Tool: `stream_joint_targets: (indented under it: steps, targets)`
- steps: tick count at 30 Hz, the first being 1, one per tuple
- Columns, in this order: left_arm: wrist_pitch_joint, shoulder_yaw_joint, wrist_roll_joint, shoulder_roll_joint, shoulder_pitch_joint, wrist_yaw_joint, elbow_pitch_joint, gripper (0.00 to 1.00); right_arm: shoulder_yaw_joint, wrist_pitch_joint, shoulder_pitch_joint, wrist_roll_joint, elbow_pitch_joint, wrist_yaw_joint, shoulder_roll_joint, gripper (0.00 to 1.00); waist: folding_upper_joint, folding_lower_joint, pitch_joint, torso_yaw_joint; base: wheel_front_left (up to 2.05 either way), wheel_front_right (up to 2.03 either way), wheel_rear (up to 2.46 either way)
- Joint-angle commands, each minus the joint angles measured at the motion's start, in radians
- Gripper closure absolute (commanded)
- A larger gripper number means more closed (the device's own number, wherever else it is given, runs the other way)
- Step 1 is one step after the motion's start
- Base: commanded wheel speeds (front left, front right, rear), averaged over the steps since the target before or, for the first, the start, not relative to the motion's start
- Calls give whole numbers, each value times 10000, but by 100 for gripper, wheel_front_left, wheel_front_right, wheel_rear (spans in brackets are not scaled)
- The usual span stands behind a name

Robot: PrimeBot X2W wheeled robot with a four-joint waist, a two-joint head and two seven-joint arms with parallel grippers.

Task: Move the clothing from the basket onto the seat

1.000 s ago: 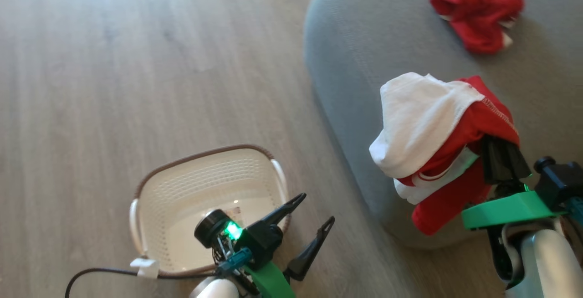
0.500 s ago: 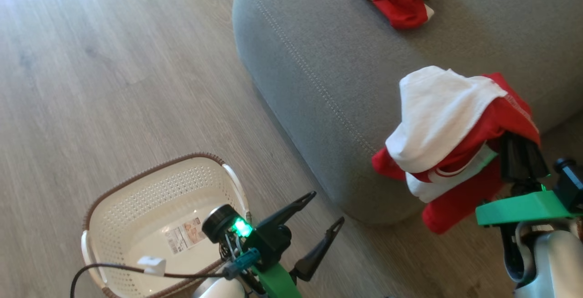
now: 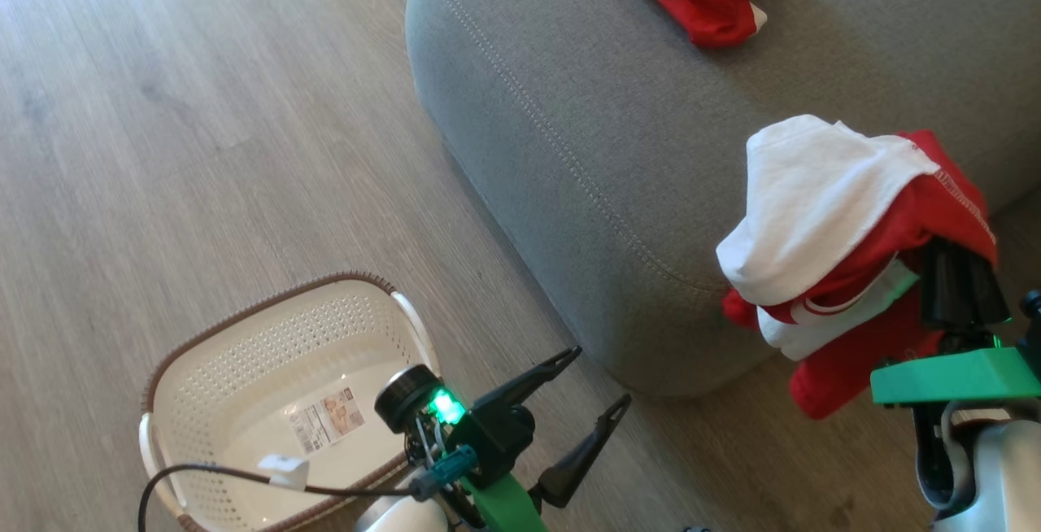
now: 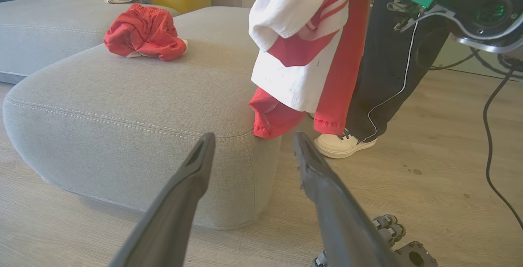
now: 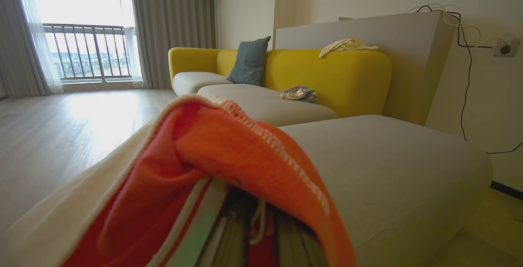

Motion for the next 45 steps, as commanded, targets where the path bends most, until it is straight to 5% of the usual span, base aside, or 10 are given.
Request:
stream_joint_targets:
  steps: [1, 8, 20, 27, 35, 45]
  targets:
    - [-51, 229, -31, -12, -358, -10, -321, 0, 161, -65, -224, -72, -404, -2, -73, 100, 0, 0, 4, -10, 0, 0, 0]
    - [-51, 286, 229, 242, -275, -10, -424, 0, 165, -65, -1396, -56, -137, -2, -602, 100, 0, 0, 589, -162, 0, 0, 0]
    - [-51, -160, 521, 1806, -785, -10, -787, 0, -468, -65, -4454, 193, -82, -2, -1100, 100, 0, 0, 2821, -2, 0, 0, 0]
    - [-51, 751, 513, 2225, -710, 34, -1209, 0, -539, -65, -6373, -177, 517, -2, -1503, 100, 0, 0, 3752, 175, 0, 0, 0]
    - [-51, 876, 734, 2450, -600, 18, -1388, 0, -434, -65, -8813, -309, 2062, -2, -2575, 100, 0, 0, 4425, 529, 0, 0, 0]
    - [-51, 888, 777, 2719, -853, 0, -1525, 0, -2303, 456, -10939, -481, 6247, -2, -3155, 100, 0, 0, 5332, 1026, 0, 0, 0]
